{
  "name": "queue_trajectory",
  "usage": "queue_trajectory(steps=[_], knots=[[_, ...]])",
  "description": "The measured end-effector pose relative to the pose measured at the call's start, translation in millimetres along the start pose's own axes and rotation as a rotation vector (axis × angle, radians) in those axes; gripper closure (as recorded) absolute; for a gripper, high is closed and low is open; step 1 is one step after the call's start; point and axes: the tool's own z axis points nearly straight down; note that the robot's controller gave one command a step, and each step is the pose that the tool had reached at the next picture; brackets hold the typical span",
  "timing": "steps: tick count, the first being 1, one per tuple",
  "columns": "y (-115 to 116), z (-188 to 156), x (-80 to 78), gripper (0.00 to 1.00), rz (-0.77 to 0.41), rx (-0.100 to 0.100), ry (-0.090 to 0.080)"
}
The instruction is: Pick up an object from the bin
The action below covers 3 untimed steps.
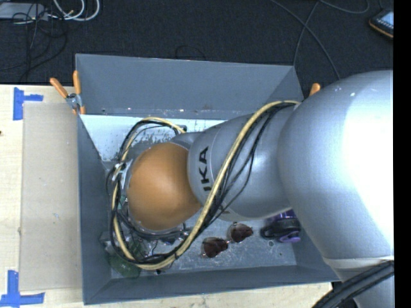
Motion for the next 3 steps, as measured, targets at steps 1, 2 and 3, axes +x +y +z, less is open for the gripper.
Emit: queue_trajectory(steps=[1,2,3], knots=[[-16,3,-7.1,1.0,-0.074,-0.001,0.001],[-16,3,-7.1,1.0,-0.073,-0.002,0.001],[-13,-35,-4.8,1.0,-0.071,-0.008,0.009]])
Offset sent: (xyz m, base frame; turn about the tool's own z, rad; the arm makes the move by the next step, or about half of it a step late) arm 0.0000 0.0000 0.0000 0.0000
